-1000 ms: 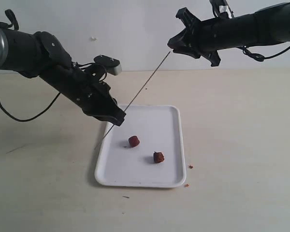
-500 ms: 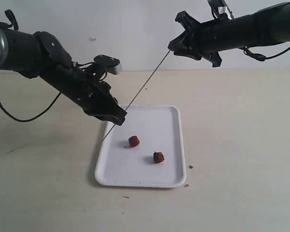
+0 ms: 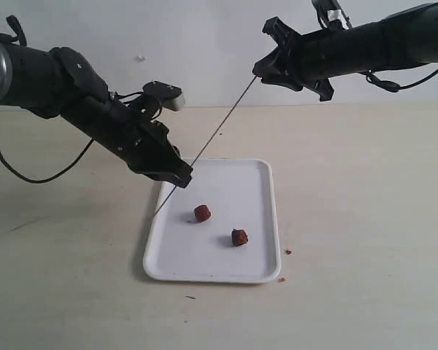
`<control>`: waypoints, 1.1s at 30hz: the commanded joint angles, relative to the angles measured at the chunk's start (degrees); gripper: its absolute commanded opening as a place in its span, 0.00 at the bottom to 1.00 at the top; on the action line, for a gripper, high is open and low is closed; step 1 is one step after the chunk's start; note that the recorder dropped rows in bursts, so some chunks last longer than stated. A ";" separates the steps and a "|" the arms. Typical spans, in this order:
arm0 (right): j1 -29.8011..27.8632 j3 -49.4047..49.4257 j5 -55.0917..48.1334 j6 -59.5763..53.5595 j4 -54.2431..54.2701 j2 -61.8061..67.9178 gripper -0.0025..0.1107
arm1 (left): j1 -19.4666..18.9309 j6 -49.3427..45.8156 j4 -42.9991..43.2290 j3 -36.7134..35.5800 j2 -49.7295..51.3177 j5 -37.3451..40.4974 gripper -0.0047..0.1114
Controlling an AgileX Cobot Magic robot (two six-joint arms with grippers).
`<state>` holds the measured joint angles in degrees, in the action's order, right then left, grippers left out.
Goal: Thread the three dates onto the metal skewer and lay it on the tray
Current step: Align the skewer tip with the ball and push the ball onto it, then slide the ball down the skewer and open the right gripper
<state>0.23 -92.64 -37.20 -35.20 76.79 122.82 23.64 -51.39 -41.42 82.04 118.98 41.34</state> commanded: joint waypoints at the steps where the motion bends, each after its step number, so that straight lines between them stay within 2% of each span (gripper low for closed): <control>1: 0.75 -0.42 0.44 -0.79 0.27 -0.82 0.24 | 0.34 -2.07 -2.63 -0.08 -0.35 -0.35 0.04; 15: 1.74 -0.42 -1.53 -0.79 0.45 -0.82 0.24 | 0.34 -3.62 -4.94 -0.08 -0.35 -2.36 0.04; 24: 3.76 -0.42 -1.87 -1.18 -0.13 -0.82 0.24 | 0.34 -11.54 -15.74 0.05 -0.35 -5.83 0.04; 33: 5.76 -0.28 -2.16 -1.18 -4.25 -0.82 0.24 | 0.34 -13.14 -24.42 0.05 -0.35 -11.09 0.04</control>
<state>5.28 -92.87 -38.03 -35.53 75.15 122.36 23.64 -63.95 -62.28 81.82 118.98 32.80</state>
